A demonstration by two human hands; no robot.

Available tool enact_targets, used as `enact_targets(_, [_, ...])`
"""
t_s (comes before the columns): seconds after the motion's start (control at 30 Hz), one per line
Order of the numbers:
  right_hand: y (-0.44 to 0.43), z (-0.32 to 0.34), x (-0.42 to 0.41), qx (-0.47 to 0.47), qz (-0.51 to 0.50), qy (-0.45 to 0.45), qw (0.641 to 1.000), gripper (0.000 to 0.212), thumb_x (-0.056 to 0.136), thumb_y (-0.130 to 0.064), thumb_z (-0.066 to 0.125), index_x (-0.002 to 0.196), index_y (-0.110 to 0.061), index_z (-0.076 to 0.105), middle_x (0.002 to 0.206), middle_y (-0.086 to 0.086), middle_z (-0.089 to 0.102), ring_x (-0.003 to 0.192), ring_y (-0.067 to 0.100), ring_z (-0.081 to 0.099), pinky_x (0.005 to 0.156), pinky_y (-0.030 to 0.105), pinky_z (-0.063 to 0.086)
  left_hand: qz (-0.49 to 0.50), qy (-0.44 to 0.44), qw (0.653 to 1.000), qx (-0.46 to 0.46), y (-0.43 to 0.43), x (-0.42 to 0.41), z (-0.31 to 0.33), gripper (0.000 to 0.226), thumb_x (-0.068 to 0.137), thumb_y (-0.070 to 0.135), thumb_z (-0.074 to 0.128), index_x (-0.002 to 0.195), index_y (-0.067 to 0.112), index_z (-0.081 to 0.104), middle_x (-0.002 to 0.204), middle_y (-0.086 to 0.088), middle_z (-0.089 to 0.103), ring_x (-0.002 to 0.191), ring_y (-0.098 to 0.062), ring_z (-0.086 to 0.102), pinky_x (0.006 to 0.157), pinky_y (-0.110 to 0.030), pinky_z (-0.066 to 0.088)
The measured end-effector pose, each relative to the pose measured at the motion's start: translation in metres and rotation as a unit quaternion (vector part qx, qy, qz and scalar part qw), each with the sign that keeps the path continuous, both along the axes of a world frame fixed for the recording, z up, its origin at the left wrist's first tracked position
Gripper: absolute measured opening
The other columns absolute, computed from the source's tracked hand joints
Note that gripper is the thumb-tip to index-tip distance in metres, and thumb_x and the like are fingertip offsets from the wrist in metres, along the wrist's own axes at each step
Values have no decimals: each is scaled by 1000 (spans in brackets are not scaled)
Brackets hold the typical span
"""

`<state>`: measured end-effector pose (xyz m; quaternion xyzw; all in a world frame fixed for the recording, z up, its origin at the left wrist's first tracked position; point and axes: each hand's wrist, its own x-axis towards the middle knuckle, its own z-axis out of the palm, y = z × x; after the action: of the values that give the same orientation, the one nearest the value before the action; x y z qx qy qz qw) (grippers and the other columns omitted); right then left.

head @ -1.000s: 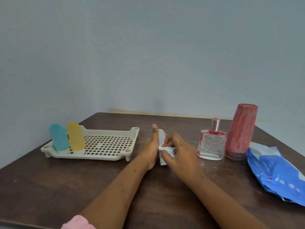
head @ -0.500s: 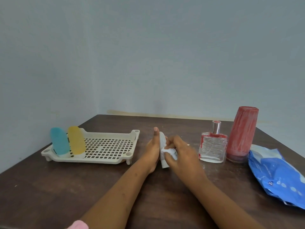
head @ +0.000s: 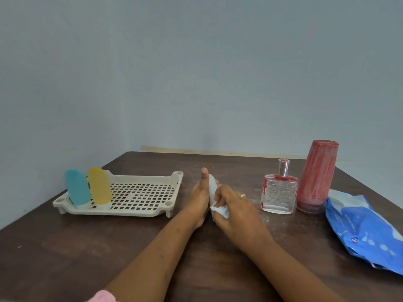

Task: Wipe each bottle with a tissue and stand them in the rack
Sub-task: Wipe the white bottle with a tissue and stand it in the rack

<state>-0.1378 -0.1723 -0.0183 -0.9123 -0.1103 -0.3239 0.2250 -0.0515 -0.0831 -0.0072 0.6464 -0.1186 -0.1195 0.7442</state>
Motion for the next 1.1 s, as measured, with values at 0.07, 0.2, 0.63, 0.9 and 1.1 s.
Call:
enact_targets(0.07, [-1,1,2,15,-6,-8,1000,26,82,-20,61,93,-32,40,88,-9,57,80,11,51,64,24,43,2,2,1000,-1,1,-1,0,81,87,72,28,107,2,64,113,-21,68,109,-33,65,100,-44,49])
enact_targets(0.2, [-6,1,8,75,-22,-26,997,30,83,-20,62,94,-37,40,89,-11,59,81,10,54,61,15,39,-13,-13,1000,-7,0,-3,1,62,87,68,31,94,15,61,109,-21,67,105,-32,64,98,-44,48])
enact_targets(0.63, [-13,3,13,196,-46,-11,979,18,83,-19,64,89,-28,49,79,-16,61,73,-6,58,60,8,42,-68,49,990,-111,3,2,1,74,89,69,27,114,7,56,111,-15,72,103,-30,68,91,-43,51])
enact_targets(0.9, [-11,3,12,228,-29,-19,973,35,81,-11,65,78,-40,46,78,-16,62,78,-6,58,58,5,41,-115,78,983,-119,4,0,-2,81,83,64,41,126,-3,57,124,-22,64,116,-34,61,95,-40,50])
enact_targets(1.1, [-18,-3,19,227,-32,5,973,11,81,-11,65,81,-21,61,78,-13,64,76,0,57,61,11,45,-113,70,982,-136,5,4,-4,72,97,55,30,87,3,78,100,-20,73,88,-28,71,83,-39,54])
